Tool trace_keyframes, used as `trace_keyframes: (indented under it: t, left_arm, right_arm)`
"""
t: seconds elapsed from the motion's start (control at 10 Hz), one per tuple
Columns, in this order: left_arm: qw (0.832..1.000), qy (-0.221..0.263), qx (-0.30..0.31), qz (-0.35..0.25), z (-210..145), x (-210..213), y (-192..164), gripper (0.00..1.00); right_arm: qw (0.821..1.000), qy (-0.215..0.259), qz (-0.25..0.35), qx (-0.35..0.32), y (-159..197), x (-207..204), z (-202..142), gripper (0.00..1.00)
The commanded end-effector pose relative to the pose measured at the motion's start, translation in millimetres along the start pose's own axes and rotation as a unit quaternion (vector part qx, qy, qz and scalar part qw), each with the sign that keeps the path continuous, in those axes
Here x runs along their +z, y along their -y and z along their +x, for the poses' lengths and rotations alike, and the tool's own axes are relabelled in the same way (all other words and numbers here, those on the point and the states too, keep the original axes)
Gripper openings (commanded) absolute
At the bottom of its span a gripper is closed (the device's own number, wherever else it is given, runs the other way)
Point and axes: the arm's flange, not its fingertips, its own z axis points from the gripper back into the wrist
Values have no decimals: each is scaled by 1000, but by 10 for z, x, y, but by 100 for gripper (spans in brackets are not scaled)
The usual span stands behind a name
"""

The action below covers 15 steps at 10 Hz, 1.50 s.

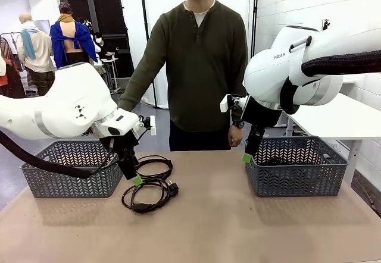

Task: Organize the cables according to human instructions.
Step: Pick up a bundle of cables and place it in the basket indicated by the human.

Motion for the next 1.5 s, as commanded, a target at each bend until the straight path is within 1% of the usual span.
trace_keyframes:
  t: [0.0,0.1,0.6,0.8,1.0,1.1,1.4]
  left_arm:
    - [1000,-1,5,-4,22,7,-63,100]
    - [1000,0,0,0,0,0,0,100]
    - [1000,0,0,0,0,0,0,100]
    - [1000,-5,0,-4,61,-94,-36,100]
    - [999,-28,13,-9,165,-200,-123,100]
    - [998,-50,26,-15,218,-293,-140,100]
    - [997,-71,8,-34,380,-586,-195,100]
  right_arm:
    - [1000,1,0,-1,0,-4,-9,100]
    - [1000,1,0,-1,0,-4,-9,100]
    - [1000,1,0,-1,0,-4,-9,100]
    - [1000,1,0,-1,0,-4,-9,100]
    - [1000,1,0,-1,0,-4,-9,100]
    - [1000,1,0,-1,0,-4,-9,100]
    - [1000,1,0,-1,0,-4,-9,100]
